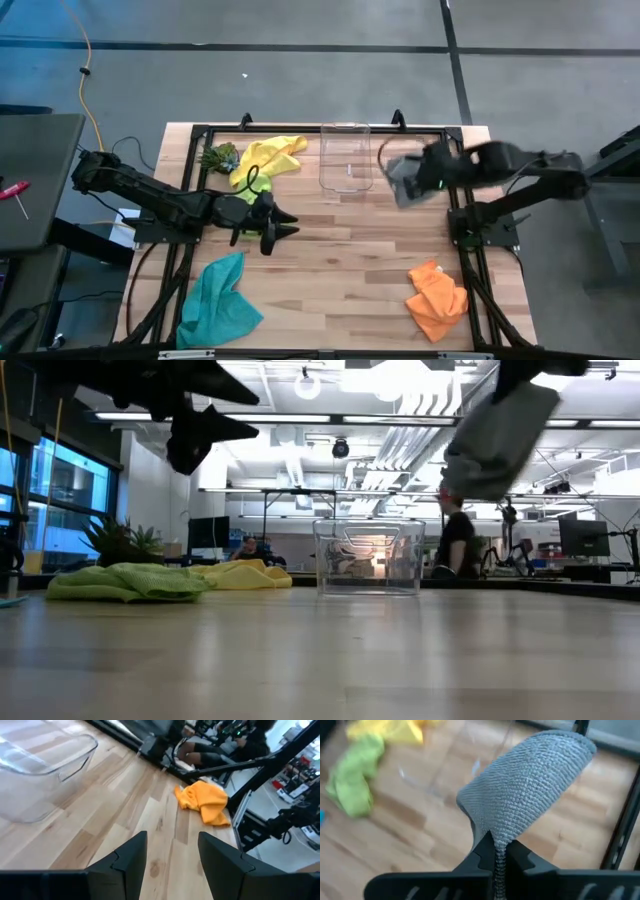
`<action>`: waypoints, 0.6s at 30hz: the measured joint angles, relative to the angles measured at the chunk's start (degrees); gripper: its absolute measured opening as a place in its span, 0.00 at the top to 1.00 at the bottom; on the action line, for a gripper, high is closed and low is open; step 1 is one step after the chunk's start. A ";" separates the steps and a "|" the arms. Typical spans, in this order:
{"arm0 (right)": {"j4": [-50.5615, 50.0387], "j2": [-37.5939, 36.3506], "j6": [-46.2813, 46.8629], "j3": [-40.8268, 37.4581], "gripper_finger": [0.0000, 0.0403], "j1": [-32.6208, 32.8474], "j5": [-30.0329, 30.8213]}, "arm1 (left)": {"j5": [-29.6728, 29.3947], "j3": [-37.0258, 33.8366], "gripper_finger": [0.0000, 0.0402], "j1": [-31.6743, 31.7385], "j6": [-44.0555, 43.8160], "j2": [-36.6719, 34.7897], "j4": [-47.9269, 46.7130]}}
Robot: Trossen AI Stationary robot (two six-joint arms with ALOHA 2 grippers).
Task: Fold microfiber towels
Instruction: Put the gray microfiber cloth into the transparent bin
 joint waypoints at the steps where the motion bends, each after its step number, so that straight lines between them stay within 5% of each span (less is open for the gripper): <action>1: 0.51 0.15 -2.05 1.33 1.00 -1.85 0.20 | 0.03 0.00 0.58 0.00 0.02 0.00 1.03; 9: 15.82 3.48 -15.43 1.74 1.00 -14.41 -4.22 | 0.39 0.00 0.58 -0.04 -2.05 0.00 12.37; 18: 37.57 18.28 -18.02 -1.07 1.00 -23.02 -13.60 | 1.92 0.00 0.58 -0.14 -1.95 0.00 17.37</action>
